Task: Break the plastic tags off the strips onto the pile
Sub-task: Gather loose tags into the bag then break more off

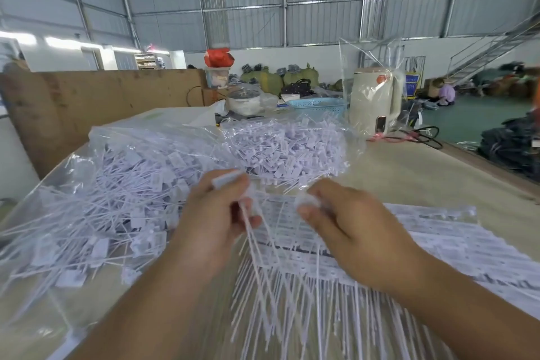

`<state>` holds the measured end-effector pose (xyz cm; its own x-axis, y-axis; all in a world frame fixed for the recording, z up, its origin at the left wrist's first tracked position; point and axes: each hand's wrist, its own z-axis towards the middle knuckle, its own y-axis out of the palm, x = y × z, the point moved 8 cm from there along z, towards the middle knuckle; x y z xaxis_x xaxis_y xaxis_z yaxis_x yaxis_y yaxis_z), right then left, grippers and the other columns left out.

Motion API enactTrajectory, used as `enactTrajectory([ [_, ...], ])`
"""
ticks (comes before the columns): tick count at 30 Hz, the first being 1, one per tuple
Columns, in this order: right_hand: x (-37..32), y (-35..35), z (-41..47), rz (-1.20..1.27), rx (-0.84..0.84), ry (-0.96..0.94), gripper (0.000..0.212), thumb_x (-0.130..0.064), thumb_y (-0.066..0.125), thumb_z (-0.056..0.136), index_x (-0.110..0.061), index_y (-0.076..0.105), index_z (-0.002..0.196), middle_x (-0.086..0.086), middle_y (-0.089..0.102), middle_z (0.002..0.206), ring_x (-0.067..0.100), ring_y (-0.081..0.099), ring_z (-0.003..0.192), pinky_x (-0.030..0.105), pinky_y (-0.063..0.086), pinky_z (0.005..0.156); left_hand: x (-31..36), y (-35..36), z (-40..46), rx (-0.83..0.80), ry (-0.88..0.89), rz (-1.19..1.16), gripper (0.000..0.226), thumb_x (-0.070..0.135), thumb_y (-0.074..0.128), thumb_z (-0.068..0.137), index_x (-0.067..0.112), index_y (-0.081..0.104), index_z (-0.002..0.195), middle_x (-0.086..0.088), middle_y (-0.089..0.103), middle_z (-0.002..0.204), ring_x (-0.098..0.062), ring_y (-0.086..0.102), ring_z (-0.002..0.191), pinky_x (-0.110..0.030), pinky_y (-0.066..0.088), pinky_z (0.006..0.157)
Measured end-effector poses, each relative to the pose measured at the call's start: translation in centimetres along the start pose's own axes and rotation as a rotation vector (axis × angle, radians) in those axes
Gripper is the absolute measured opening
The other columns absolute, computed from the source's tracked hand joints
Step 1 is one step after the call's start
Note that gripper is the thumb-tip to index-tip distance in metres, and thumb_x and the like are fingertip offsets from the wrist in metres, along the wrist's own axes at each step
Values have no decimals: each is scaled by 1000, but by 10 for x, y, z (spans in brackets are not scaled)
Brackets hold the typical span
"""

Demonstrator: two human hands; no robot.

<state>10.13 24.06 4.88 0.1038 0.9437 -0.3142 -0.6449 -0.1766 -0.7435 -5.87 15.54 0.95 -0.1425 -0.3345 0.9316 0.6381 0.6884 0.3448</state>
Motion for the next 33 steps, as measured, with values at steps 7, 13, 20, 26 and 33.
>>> enactTrajectory([
  [7, -2, 33, -5, 44, -213, -70, 52, -59, 30, 93, -38, 16, 138, -6, 58, 69, 7, 56, 66, 30, 46, 62, -4, 29, -15, -224, 3, 322, 12, 10, 66, 87, 20, 71, 82, -3, 65, 64, -14, 60, 48, -23, 45, 42],
  [13, -3, 24, -4, 71, -159, -72, 47, -60, 29, 91, -41, 17, 132, -4, 55, 65, 7, 55, 63, 26, 43, 57, 2, 24, -12, -182, 89, 369, 11, 7, 64, 88, 16, 68, 83, 5, 57, 51, -9, 51, 38, -18, 40, 38],
  [20, -1, 24, -2, 160, -181, -49, 58, -43, 50, 96, -34, 19, 144, -15, 53, 70, -3, 53, 63, 19, 38, 57, -20, 42, -23, -401, -33, 298, 11, 23, 60, 91, 20, 71, 89, -12, 62, 71, -15, 54, 48, -23, 44, 43],
  [26, -1, 27, -4, 144, -231, -34, 57, -49, 50, 94, -32, 24, 142, -10, 67, 87, 5, 62, 74, 32, 50, 68, -18, 47, -24, -431, 106, 432, 11, 30, 69, 86, 19, 71, 88, -8, 60, 62, -12, 52, 45, -20, 41, 42],
  [33, 11, 15, -1, -54, -316, 36, 33, -52, 44, 96, -21, 56, 96, -4, 56, 79, 14, 55, 72, 41, 48, 71, -11, 32, -14, -325, 81, 322, 20, 35, 72, 69, 22, 72, 85, -5, 60, 59, -17, 49, 43, -20, 39, 39],
])
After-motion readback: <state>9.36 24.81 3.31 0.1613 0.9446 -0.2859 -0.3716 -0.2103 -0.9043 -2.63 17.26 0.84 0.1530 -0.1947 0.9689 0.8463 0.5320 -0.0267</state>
